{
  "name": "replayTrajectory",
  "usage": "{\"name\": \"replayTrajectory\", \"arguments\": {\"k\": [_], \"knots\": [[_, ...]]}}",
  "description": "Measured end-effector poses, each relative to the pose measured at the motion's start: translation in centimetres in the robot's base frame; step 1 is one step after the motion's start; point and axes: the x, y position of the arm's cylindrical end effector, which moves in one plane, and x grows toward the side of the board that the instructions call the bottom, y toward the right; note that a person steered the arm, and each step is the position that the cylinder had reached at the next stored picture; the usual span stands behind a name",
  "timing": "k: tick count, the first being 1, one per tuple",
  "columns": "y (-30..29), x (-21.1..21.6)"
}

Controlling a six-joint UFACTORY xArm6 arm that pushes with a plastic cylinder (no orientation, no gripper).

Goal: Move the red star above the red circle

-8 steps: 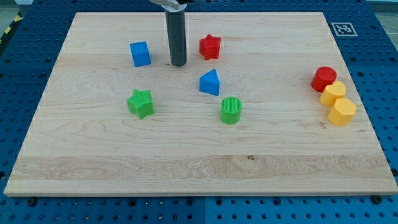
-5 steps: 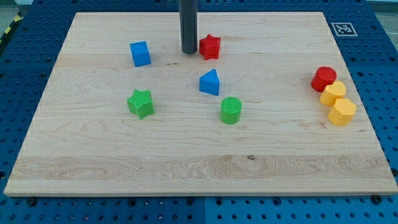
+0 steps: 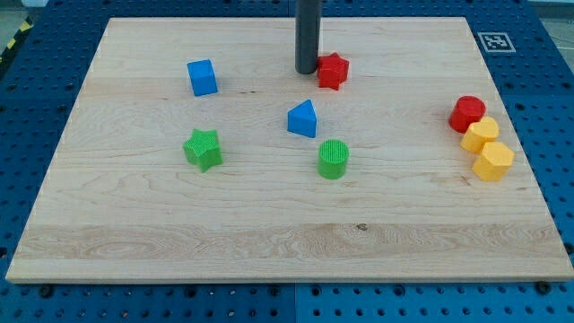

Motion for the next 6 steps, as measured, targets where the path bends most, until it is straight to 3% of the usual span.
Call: {"name": "replayTrajectory", "arguments": {"k": [6], "knots": [[4.6, 1.4]]}}
